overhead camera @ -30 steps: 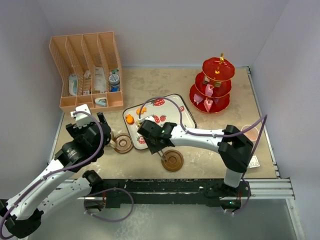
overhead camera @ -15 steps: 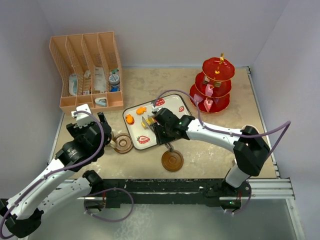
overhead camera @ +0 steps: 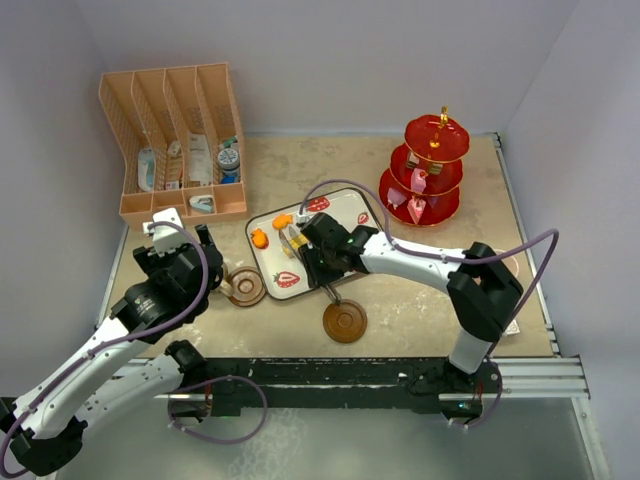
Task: Serve the afternoon tea
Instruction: Pick up the desert from the tray.
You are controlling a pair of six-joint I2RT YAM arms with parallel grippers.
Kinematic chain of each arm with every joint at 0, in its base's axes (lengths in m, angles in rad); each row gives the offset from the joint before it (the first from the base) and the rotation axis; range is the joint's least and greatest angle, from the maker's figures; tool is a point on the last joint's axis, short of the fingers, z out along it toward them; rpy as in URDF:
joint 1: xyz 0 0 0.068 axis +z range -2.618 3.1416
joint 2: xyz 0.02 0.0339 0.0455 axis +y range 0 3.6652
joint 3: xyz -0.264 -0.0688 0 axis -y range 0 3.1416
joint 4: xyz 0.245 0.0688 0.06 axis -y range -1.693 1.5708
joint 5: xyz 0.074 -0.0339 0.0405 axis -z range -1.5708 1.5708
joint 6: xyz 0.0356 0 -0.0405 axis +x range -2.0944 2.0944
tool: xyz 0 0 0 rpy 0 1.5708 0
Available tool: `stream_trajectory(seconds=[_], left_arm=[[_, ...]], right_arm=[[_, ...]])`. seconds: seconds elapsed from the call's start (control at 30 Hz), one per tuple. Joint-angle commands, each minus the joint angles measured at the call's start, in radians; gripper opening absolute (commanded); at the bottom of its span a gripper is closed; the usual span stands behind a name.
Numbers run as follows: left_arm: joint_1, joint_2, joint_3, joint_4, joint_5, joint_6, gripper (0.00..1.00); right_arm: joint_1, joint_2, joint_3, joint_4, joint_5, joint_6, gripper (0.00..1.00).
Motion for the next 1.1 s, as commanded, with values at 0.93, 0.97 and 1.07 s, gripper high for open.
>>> stream_trajectory(seconds=[0.93, 0.97, 1.07], left_arm=[[0.002, -0.009, 0.030, 0.023, 0.007, 0.016, 0.88], [0.003, -0.009, 0.030, 0.022, 0.006, 0.017, 0.88], [0.002, -0.009, 0.031, 0.022, 0.006, 0.016, 0.88]], right_arm=[[-0.137, -0.407, -0.392, 0.296, -0.258, 0.277, 0.39], [-0.141, -0.402, -0.399, 0.310, -0.274, 0.281, 0.40], [-0.149, -0.385, -0.413, 0.336, -0.302, 0.296, 0.42]])
